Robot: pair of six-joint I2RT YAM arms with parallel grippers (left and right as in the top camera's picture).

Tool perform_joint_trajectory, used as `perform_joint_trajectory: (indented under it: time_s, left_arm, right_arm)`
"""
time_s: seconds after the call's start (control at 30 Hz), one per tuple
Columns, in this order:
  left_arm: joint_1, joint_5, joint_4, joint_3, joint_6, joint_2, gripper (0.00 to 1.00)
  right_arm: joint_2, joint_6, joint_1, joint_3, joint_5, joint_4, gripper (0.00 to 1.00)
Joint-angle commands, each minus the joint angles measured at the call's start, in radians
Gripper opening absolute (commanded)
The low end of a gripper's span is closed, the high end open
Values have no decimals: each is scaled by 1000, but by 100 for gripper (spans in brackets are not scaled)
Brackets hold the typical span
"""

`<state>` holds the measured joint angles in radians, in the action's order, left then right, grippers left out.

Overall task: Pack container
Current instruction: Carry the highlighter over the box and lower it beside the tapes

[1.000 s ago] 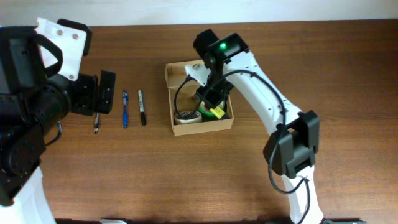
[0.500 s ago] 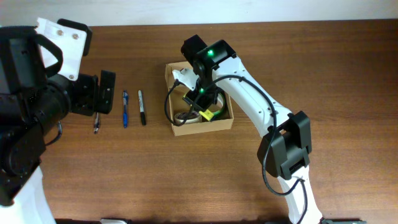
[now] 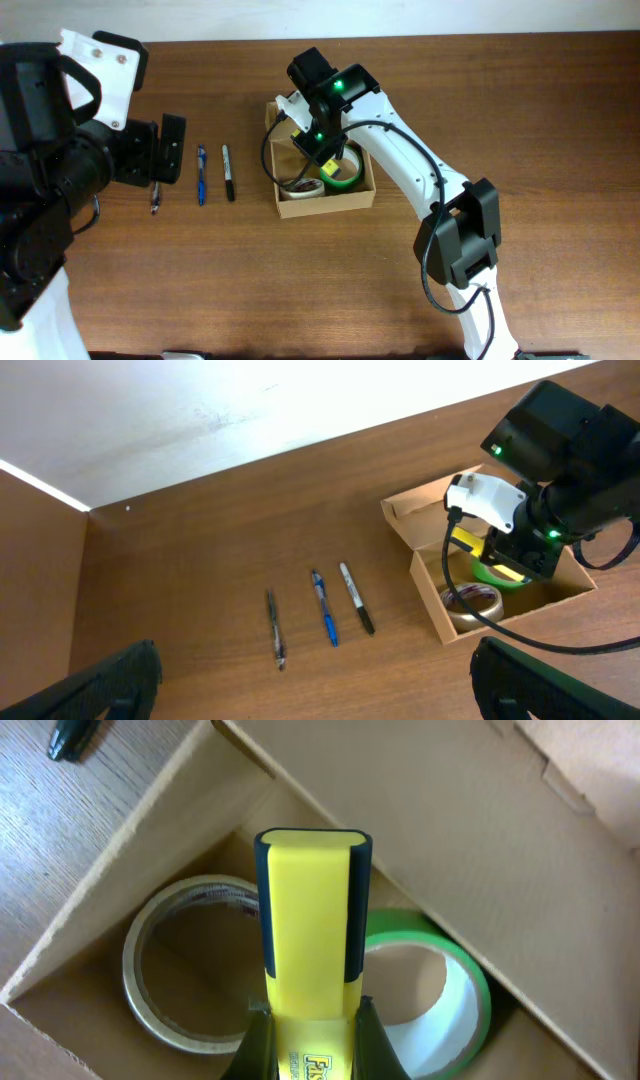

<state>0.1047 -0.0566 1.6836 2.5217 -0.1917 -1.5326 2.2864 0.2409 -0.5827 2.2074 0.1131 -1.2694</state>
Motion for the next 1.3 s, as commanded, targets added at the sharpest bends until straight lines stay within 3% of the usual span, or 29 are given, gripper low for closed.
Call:
perform_joint_trajectory:
  time_s: [0.0,0.47,0.53,0.6,0.7,0.83,1.03,1.23,1.27]
  left_arm:
    - [4,7,3,1,-16,-1,99]
    - [4,7,1,1,-16,-2,99]
    - [4,7,0,1,-16,-2,99]
    - [4,7,0,1,-16,-2,99]
    - [4,7,0,1,-16,-2,99]
    - [4,7,-3,1,-16,-2,99]
    - [4,7,-7,1,-16,-2,99]
    - [4,3,-8,1,-27,-2,99]
    - [4,3,-9,1,-27,-2,99]
  right_arm:
    - [11,-22,-5,-37,-17,-8,4]
    - [11,-33,-5,-150,-17,3,5]
    - [11,-33,-5,-150,-18,5,11]
    - [11,-33,-5,-150,-17,7,27]
    - [11,-33,-5,-150,-18,10,39]
    - [11,-34,-5,-144,-17,0,50]
    - [5,-59,-5,-61,-18,-45,54]
    - [-45,-68,-5,182,-48,-148,56]
    - [-57,-74,-5,243,-72,-177,63]
